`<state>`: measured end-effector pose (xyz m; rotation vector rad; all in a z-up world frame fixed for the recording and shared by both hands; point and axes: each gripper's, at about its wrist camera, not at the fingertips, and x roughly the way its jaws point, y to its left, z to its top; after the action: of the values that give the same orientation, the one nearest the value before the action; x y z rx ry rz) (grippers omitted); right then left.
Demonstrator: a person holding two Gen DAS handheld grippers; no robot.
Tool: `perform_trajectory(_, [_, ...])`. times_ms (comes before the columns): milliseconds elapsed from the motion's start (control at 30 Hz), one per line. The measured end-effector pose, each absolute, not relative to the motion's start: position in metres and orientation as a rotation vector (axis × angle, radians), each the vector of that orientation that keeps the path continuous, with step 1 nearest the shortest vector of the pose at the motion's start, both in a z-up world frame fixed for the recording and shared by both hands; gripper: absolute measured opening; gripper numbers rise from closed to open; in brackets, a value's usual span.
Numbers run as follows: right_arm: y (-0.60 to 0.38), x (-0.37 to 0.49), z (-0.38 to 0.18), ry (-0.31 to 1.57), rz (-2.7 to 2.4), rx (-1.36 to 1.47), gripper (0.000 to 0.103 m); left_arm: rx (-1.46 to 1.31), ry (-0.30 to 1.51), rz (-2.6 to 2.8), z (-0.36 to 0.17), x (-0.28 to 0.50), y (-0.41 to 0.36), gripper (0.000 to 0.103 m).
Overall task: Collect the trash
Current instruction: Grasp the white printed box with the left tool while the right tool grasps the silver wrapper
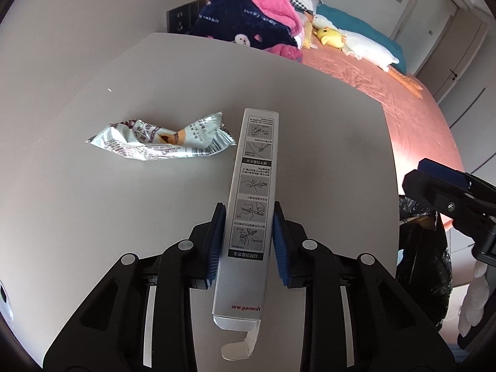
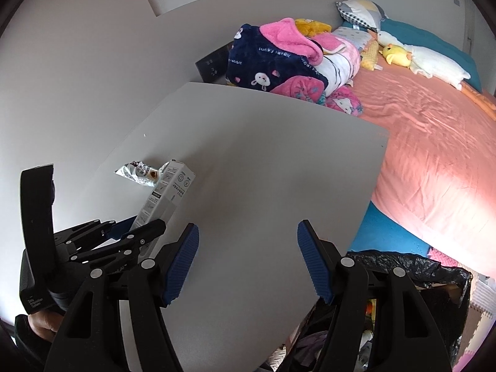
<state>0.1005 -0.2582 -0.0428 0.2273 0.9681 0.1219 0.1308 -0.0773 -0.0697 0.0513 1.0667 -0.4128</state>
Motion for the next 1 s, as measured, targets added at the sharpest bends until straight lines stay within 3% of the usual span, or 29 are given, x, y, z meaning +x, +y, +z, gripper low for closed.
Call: perform_trajectory(1000, [-0.117,0.205,-0.085,1.012,0.372,0.010,0.067,-0.113,1.042,-0.151,-0.052,0.118,0.070,0.029])
